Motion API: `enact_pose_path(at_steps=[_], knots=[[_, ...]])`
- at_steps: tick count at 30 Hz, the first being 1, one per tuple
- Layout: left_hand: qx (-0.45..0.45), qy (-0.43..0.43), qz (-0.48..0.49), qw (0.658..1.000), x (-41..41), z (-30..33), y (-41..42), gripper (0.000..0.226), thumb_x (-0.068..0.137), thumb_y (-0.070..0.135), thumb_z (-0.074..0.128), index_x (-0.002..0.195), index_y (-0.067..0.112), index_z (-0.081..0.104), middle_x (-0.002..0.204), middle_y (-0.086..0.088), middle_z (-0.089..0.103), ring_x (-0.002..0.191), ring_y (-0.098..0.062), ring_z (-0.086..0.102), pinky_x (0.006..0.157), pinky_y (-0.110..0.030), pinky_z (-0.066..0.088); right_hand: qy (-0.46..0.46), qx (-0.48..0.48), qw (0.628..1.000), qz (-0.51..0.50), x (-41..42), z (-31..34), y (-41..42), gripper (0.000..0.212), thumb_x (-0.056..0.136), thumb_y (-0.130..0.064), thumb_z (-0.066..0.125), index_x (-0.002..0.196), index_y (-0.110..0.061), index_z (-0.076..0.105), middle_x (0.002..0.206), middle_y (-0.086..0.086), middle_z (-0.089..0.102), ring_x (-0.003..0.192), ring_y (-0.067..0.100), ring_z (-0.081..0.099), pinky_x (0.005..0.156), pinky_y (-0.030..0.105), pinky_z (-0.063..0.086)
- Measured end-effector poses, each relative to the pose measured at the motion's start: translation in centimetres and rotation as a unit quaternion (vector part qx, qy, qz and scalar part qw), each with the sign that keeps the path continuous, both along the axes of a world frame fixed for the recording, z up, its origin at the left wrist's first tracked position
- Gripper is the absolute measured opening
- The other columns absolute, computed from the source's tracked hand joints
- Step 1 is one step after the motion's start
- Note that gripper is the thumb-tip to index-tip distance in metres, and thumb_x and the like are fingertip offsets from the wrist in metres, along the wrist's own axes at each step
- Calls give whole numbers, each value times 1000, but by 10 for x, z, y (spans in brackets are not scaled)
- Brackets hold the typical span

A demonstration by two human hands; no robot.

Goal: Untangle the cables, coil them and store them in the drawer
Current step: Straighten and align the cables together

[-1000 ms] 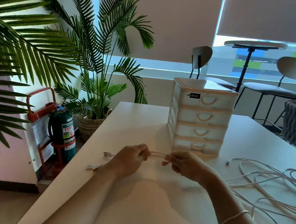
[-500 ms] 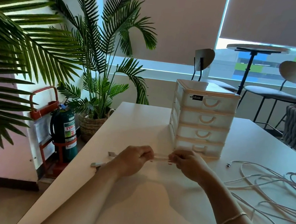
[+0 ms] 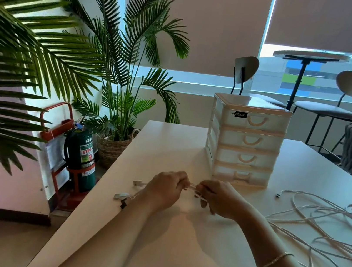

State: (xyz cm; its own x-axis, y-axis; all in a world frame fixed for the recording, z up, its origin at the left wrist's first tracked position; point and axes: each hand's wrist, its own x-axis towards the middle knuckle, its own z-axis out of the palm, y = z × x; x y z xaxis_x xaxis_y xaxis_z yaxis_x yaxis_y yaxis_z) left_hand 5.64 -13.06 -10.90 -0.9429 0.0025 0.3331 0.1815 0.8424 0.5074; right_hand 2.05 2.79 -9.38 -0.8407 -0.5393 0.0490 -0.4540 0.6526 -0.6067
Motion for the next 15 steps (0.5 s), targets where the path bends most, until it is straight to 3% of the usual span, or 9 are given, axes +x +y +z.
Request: enact_pose_path(at_steps=[2,5,7,11,13,15], knots=[[20,15,5,1000,0,-1,-1,21,96,22,46,97,10,63,94,-11,64,89,-28,56,69,-25,32,-36,0,999,6,3,3,-2,28,97,-22,42,75,-23,58,62,-5,51,42,0,43,42,12,33],[43,1,-12,999,2,1,-1,21,96,21,47,96,7,63,80,-9,59,72,-20,49,62,-23,30,-45,12,999,0,3,6,0,31,97,-25,43,72,-24,61,63,-7,47,54,6,40,51,17,32],[69,-47,-48,995,5,4,-1,21,96,22,48,91,10,65,65,1,49,59,-12,40,52,-17,28,2,16,1000,-21,1,7,3,29,97,-25,43,81,-17,66,65,-7,47,59,7,41,53,17,31],[78,-110,-103,985,7,8,0,21,95,25,49,81,22,64,60,9,44,53,-2,38,51,-11,30,86,2,994,-65,0,2,6,26,96,-24,44,97,-14,68,89,2,61,83,15,52,72,26,40],[74,-103,-100,987,5,8,-1,21,95,25,49,85,19,66,58,8,44,48,1,39,50,-11,30,87,-3,994,-68,0,2,6,26,96,-24,44,96,-15,68,87,2,61,81,15,51,69,26,39],[65,-85,-88,990,5,9,-7,19,94,27,51,92,20,68,58,8,46,47,0,41,51,-10,31,80,-14,995,-61,-2,2,7,25,96,-22,45,94,-14,69,74,-5,53,73,13,48,57,16,34]])
